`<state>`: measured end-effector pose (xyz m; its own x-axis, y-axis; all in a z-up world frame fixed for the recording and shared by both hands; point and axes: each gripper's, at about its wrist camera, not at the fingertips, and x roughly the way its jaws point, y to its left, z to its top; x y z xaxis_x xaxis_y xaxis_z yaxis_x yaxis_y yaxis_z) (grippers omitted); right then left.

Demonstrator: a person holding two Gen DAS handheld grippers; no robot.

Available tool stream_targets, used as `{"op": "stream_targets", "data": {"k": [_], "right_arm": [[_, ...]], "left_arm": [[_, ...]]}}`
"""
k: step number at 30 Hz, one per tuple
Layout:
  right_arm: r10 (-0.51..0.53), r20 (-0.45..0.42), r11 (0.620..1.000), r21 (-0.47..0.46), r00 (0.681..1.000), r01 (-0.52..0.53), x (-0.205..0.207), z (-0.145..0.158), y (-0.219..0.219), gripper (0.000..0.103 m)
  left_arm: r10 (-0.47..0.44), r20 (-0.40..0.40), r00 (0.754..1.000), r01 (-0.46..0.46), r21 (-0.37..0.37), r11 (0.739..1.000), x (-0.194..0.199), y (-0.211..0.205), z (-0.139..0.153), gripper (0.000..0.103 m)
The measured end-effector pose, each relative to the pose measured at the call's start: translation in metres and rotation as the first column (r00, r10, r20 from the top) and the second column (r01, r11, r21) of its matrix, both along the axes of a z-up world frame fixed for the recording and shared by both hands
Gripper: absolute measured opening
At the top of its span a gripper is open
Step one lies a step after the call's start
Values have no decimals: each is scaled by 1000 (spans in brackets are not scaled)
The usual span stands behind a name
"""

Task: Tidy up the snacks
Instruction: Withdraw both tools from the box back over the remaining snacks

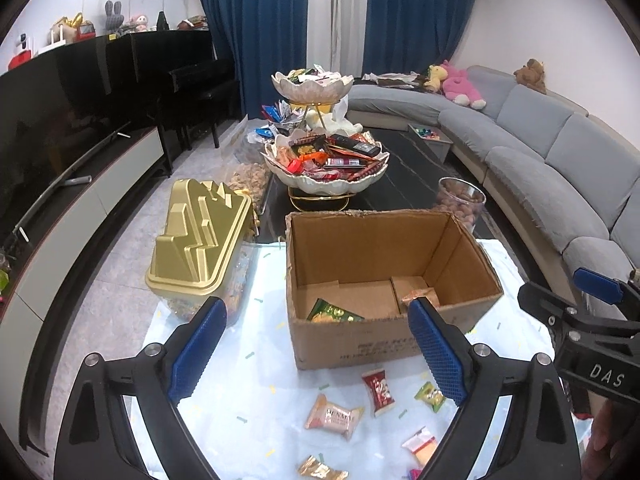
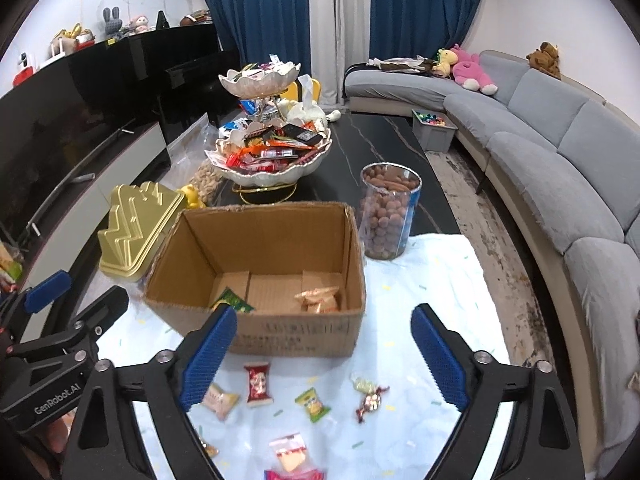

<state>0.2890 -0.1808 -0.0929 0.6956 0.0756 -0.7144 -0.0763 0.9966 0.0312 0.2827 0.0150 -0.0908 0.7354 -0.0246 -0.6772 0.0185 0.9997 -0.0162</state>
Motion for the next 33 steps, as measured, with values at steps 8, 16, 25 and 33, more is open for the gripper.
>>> {"op": "stream_targets", "data": {"k": [8, 16, 25, 33], "right_arm": [[-15, -13, 1000, -19, 1000, 15, -40, -14, 6, 92], [-28, -29, 999, -44, 999, 26, -77, -38, 14, 92], [-95, -36, 995, -38, 995, 94, -103, -63, 12, 92], [-95, -47, 994, -58, 994, 93, -124, -97, 20, 92]], "left_arm": [[-37, 5, 999, 37, 9, 999, -35, 8, -14, 100], [-92, -10, 996, 92, 43, 995, -66, 11, -40, 100], [-177, -20, 984, 178, 54, 983, -88, 12, -70, 100], [-245, -62, 968, 249, 66, 966, -99, 7, -105, 100]]}}
